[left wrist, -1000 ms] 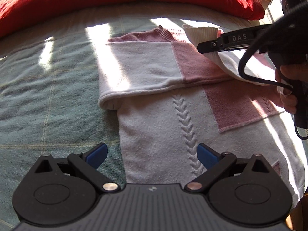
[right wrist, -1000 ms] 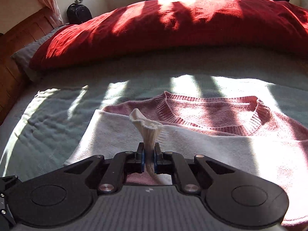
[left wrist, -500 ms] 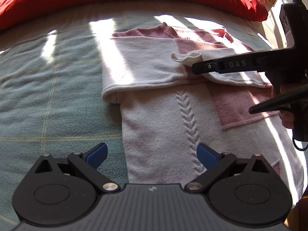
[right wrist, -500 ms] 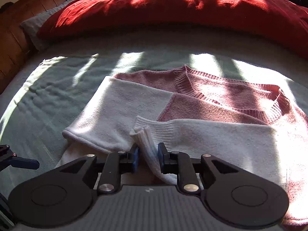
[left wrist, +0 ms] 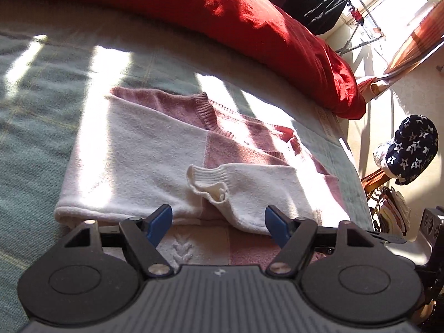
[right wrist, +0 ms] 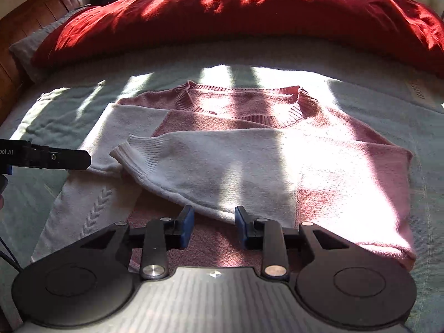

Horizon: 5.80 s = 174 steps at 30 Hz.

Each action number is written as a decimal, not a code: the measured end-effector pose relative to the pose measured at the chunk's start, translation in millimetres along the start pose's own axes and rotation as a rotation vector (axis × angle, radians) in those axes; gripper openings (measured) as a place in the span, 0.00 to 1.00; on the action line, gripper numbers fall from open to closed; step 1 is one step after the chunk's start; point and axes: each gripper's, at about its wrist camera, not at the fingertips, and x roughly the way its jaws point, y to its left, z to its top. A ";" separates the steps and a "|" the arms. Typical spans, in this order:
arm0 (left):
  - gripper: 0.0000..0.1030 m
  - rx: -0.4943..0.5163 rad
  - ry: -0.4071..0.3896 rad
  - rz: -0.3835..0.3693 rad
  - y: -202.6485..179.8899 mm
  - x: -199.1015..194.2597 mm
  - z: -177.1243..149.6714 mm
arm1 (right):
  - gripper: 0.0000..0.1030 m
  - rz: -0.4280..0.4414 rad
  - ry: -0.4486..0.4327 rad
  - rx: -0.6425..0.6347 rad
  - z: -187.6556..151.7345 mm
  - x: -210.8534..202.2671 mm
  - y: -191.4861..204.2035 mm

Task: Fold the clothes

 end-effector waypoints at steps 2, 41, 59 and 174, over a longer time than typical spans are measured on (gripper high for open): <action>0.64 -0.038 0.006 -0.016 -1.6 17.5 3.0 | 0.35 -0.003 -0.012 0.024 -3.7 -4.9 -9.3; 0.26 0.246 0.049 0.084 -93.3 93.5 1.5 | 0.20 -0.102 -0.178 0.437 -42.8 -38.3 -184.7; 0.44 0.499 0.083 0.076 -145.2 101.6 -11.9 | 0.26 -0.196 -0.135 0.057 -24.0 -75.0 -139.7; 0.83 0.740 -0.284 0.104 -67.3 -132.8 -314.0 | 0.48 -0.036 -0.417 -0.246 -265.9 -162.6 77.8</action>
